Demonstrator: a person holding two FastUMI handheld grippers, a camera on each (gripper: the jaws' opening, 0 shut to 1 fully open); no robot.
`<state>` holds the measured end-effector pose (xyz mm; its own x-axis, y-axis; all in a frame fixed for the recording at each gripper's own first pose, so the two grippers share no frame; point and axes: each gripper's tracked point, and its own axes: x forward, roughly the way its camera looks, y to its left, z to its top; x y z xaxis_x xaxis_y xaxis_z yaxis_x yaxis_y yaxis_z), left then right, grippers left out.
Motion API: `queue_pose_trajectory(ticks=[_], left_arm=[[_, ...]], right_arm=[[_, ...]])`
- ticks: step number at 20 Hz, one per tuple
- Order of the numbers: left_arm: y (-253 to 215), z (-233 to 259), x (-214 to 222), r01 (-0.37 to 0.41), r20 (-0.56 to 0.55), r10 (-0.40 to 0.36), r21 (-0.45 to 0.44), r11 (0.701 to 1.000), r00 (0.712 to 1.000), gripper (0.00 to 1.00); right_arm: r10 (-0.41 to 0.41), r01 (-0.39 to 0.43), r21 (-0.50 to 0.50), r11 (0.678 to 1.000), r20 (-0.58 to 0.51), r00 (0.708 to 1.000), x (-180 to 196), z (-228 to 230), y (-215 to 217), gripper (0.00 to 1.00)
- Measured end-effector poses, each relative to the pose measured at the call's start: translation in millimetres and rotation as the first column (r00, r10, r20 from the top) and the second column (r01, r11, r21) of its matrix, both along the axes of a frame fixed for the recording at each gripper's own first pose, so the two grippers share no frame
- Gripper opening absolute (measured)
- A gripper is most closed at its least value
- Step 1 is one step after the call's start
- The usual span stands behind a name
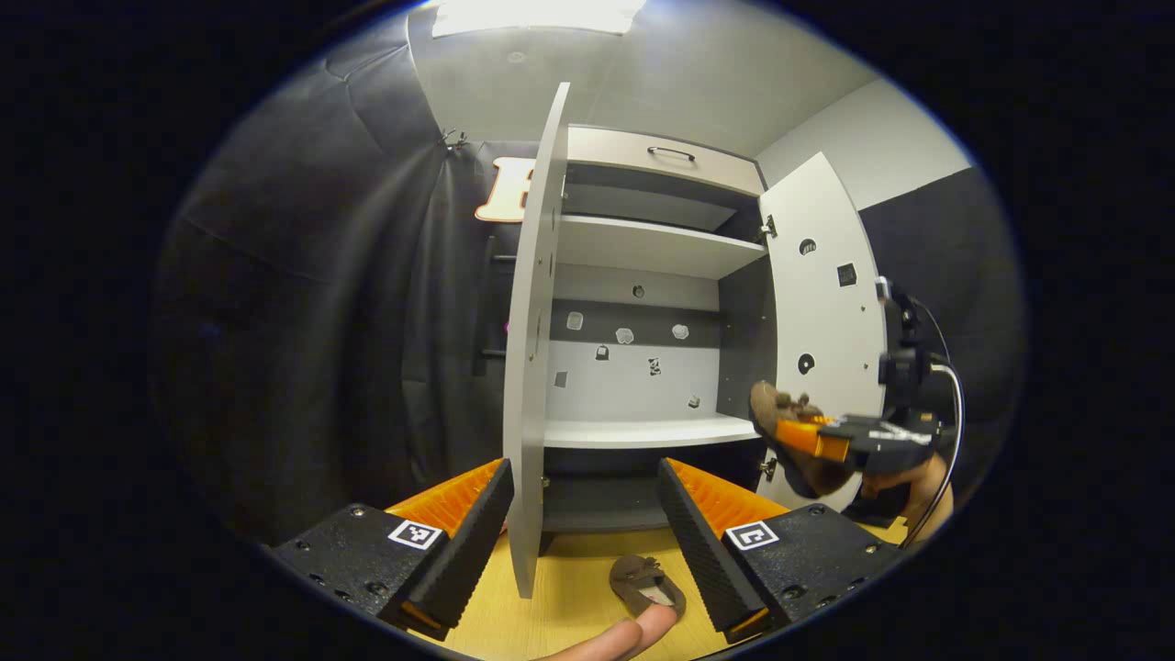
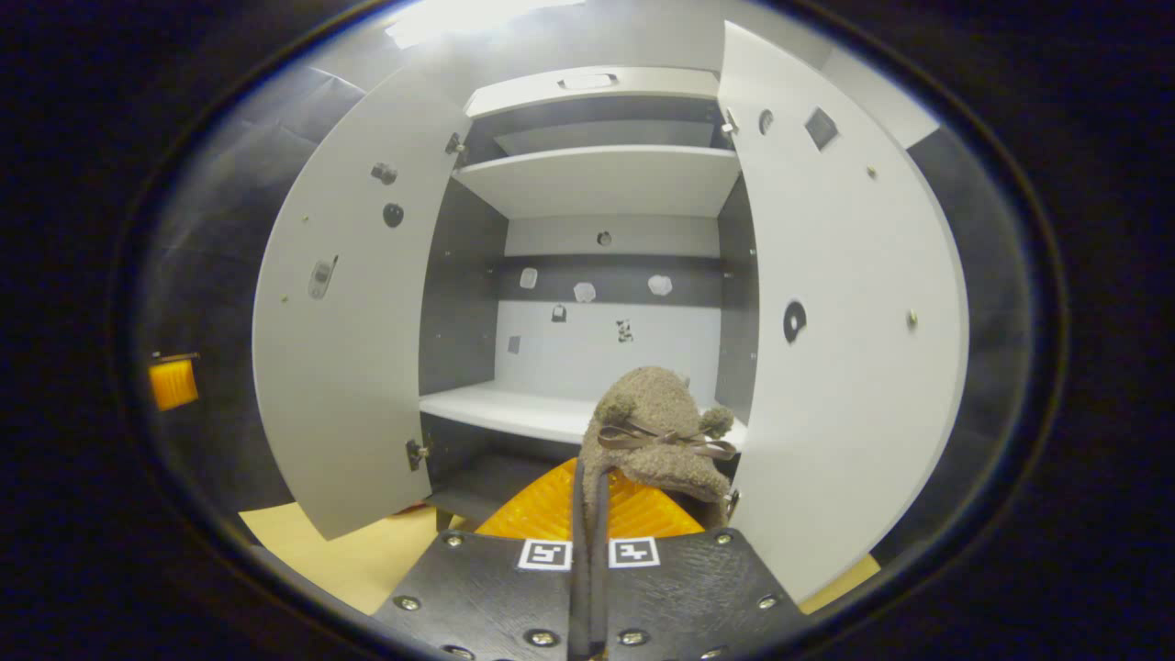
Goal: Grab one shoe with the right hand and put it into the shoe cabinet, grab the other shoe with the left hand and put it into the shoe cabinet; then close the right door with the right hand and the left door with the left hand.
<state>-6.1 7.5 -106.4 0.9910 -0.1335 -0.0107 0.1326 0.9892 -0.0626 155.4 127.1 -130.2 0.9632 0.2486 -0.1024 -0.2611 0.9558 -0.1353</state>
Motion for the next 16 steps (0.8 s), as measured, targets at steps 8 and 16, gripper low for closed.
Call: queue_pose_trajectory(ticks=[8,16], left_arm=[[-6.6,-28.7,37.8,-0.002,-0.036,0.001,-0.023,1.000,0.999,0.96],[-12.1,-54.8,55.7,0.015,-0.027,-0.014,0.045,0.999,1.000,0.96]], right_arm=[[-0.031,0.028,-0.079,0.997,-0.037,0.999,152.8,46.2,35.3,0.01],[-0.124,0.103,-0.169,0.980,-0.117,0.985,282.6,-24.1,38.1,0.01]])
